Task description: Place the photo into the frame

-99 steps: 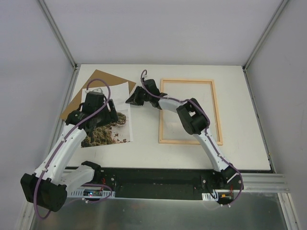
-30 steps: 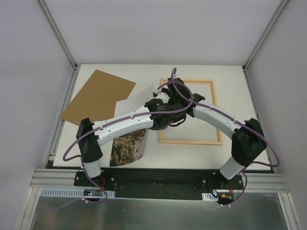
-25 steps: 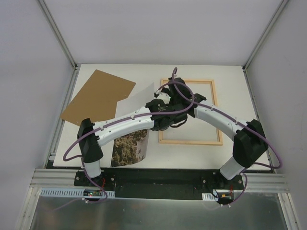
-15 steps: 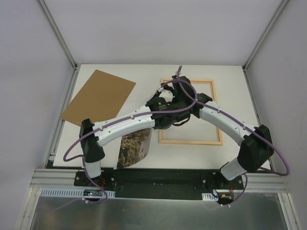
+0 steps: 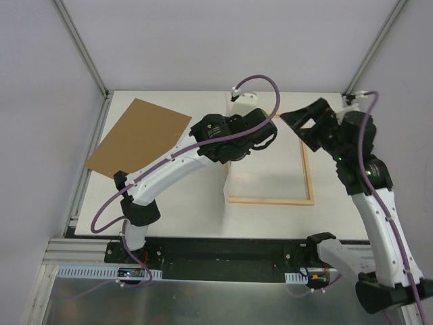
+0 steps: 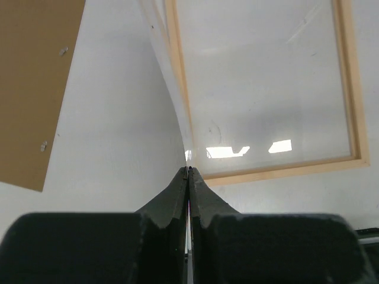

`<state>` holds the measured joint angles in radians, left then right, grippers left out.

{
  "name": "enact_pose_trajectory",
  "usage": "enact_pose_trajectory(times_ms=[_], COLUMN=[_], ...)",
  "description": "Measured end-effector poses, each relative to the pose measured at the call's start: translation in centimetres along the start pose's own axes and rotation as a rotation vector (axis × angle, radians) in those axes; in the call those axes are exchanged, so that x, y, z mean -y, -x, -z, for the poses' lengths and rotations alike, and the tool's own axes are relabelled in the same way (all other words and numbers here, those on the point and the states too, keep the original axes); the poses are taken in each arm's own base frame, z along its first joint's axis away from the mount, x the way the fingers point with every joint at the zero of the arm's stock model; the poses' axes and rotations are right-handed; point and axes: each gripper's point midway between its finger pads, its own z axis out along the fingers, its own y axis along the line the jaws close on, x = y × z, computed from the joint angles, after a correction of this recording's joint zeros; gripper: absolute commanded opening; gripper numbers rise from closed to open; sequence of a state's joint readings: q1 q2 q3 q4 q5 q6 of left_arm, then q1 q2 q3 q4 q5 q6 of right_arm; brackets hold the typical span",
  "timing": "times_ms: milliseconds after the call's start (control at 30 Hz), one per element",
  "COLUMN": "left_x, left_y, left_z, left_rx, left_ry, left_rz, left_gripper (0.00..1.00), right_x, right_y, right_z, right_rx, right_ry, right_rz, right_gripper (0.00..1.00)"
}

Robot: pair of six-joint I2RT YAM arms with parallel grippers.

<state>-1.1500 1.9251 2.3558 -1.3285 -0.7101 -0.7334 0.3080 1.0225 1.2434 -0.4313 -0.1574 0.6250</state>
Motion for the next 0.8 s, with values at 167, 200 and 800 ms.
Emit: enact_pose_trajectory(times_ms=[167,200,800], left_x=[0.8,0.9,-16.2], left_y=[3.1,3.5,-3.3], left_z=[1.6,1.7,-12.3], left_rx=[0.088,0.105,0.147], left_ry=[-0.079,-0.092,-0.206], left_rz=[-0.008,-0.008,0.679], left_gripper=[0.00,0.00,0.00], right_x=[1.0,1.1,11.0], right_y=[3.8,4.0,-1.3], right_z=[6.5,7.1,4.6], right_rx=[0.202,0.219,0.057], right_ry=[-0.016,-0.021,-0.271], right_rz=[0.041,0.048,0.110], right_gripper=[0.95,0.95,0.95])
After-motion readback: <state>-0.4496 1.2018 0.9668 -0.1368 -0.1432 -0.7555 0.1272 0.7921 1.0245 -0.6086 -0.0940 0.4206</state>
